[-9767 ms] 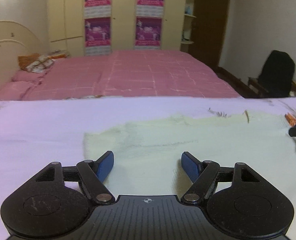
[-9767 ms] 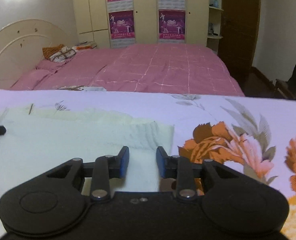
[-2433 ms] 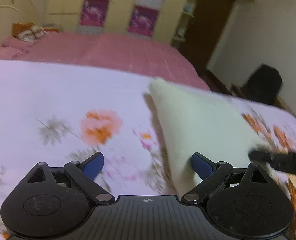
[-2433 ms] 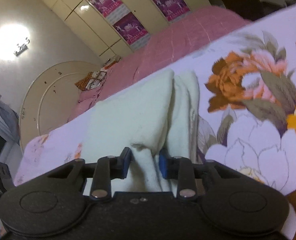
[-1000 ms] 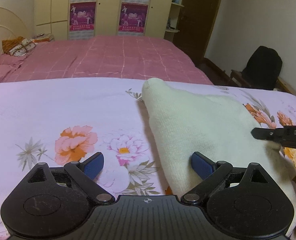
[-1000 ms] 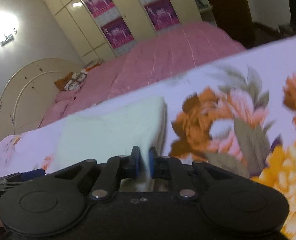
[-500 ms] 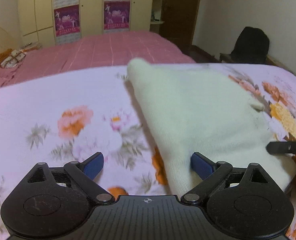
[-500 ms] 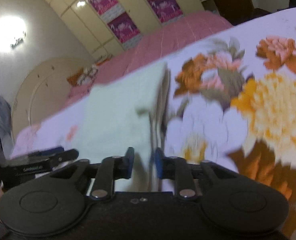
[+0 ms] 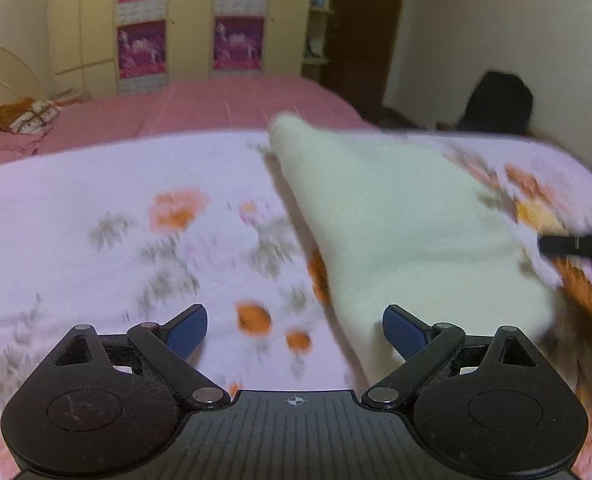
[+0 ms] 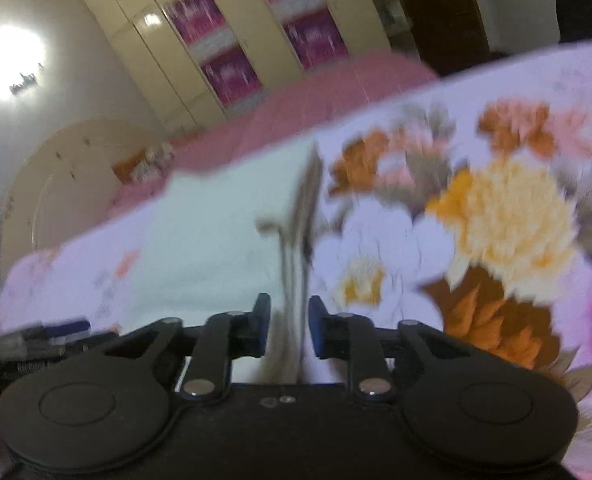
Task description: Fold small clothes
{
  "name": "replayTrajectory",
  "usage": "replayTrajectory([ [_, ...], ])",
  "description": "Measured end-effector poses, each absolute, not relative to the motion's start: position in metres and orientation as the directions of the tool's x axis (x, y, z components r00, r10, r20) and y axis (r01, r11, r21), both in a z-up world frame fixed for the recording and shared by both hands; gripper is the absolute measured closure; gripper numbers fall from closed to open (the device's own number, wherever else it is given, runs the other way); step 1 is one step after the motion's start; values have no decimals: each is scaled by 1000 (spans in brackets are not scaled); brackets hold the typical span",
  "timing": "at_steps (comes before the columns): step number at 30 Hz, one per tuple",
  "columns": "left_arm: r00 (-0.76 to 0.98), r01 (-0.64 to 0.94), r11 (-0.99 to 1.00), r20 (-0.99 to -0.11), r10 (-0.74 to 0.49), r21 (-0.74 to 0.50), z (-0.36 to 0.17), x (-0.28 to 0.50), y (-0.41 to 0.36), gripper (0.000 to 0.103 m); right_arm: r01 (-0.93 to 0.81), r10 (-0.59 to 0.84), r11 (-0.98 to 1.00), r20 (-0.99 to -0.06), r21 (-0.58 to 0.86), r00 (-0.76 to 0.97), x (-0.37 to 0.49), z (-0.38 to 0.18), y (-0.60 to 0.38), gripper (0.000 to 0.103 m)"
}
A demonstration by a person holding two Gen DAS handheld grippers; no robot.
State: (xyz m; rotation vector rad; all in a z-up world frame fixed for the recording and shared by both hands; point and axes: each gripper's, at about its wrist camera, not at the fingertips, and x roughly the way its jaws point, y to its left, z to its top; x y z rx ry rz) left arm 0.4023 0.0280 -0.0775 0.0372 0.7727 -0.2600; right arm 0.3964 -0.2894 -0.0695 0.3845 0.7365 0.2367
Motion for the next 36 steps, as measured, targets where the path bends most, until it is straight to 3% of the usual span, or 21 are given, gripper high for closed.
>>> replayTrajectory([
  [2, 678, 259, 966, -707, -203, -30, -88, 399, 24, 9, -93, 354, 901, -596, 423, 721, 396, -68, -288, 79],
  [5, 680, 235, 971, -705, -203, -53, -79, 401, 27, 9, -103, 336, 932, -725, 346, 602, 411, -94, -272, 83],
  [11, 702, 237, 971, -690, -179, -10, -66, 407, 25, 9, -102, 334, 927, -667, 362, 666, 405, -71, -274, 79],
  [22, 722, 245, 969, -664, -194, -16, -50, 451, 5, 9, -153, 290, 952, -622, 265, 728, 439, -51, -259, 76],
  [25, 715, 229, 973, -673, -189, -30, -51, 478, -4, 9, -137, 264, 960, -622, 245, 738, 468, -53, -256, 61],
  [30, 666, 233, 970, -715, -214, -73, -70, 505, -13, 9, -162, 232, 973, -679, 166, 697, 497, -74, -242, 59],
  [31, 652, 231, 969, -727, -217, -83, -75, 509, -15, 3, -165, 226, 974, -695, 155, 683, 499, -80, -241, 58],
  [33, 640, 215, 971, -736, -220, -103, -79, 512, -11, 0, -150, 230, 973, -700, 175, 676, 502, -89, -247, 49],
  [36, 653, 236, 964, -714, -254, -127, -66, 501, -1, 0, -120, 267, 960, -705, 251, 657, 501, -84, -260, 49],
])
